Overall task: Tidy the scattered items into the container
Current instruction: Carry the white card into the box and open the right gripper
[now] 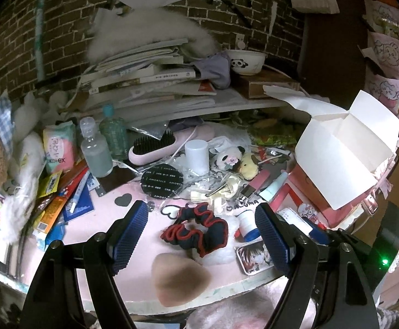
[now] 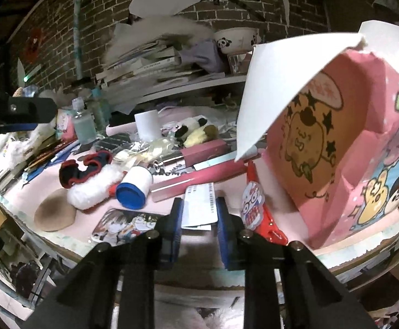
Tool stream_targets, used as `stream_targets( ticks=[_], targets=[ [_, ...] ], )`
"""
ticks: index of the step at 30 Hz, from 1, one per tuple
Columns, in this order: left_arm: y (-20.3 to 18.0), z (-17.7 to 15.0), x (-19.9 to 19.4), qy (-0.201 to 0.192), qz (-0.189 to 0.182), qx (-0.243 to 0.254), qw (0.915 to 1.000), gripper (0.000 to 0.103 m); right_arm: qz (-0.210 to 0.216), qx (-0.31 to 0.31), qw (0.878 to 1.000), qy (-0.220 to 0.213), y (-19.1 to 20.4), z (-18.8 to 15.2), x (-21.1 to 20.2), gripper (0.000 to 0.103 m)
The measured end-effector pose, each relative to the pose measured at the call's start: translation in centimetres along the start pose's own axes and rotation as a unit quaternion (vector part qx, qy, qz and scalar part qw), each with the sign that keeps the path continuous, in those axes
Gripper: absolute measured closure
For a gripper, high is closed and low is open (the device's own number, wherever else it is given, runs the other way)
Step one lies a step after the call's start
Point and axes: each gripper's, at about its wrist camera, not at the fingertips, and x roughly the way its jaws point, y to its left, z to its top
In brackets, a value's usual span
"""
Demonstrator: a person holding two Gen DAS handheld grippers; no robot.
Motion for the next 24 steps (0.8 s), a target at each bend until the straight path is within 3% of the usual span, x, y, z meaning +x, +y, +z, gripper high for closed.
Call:
stream_targets(
  ticks=[5,15,21,24],
  targets=[
    [0.4,-0.1,-0.1,0.001,0.016,-0.004,0.9999,0.025,0.024,-0.011,0.999,-0.023,0.9,0.7,-1.6,0.083],
    [2.2,-0.5,-0.5,0.005,0.034,-0.024,0.9991,0.025,0.099,-0.039,0.991,-0.076,3.5,5.4,-5.9,0.083],
    [2.0,-0.5,-0.4,0.006,0.026,-0.019,0.9994,0.025,0.077,-0.022,0.994,-0.077,0.0,10.8,-8.1,0.083],
    [1.7,-0.4,-0.3,0.007,0.025,-0.014,0.9996,0.025,0.033,-0.026,0.997,-0.071,-2.8,12.9,-8.7,0.083]
  ],
)
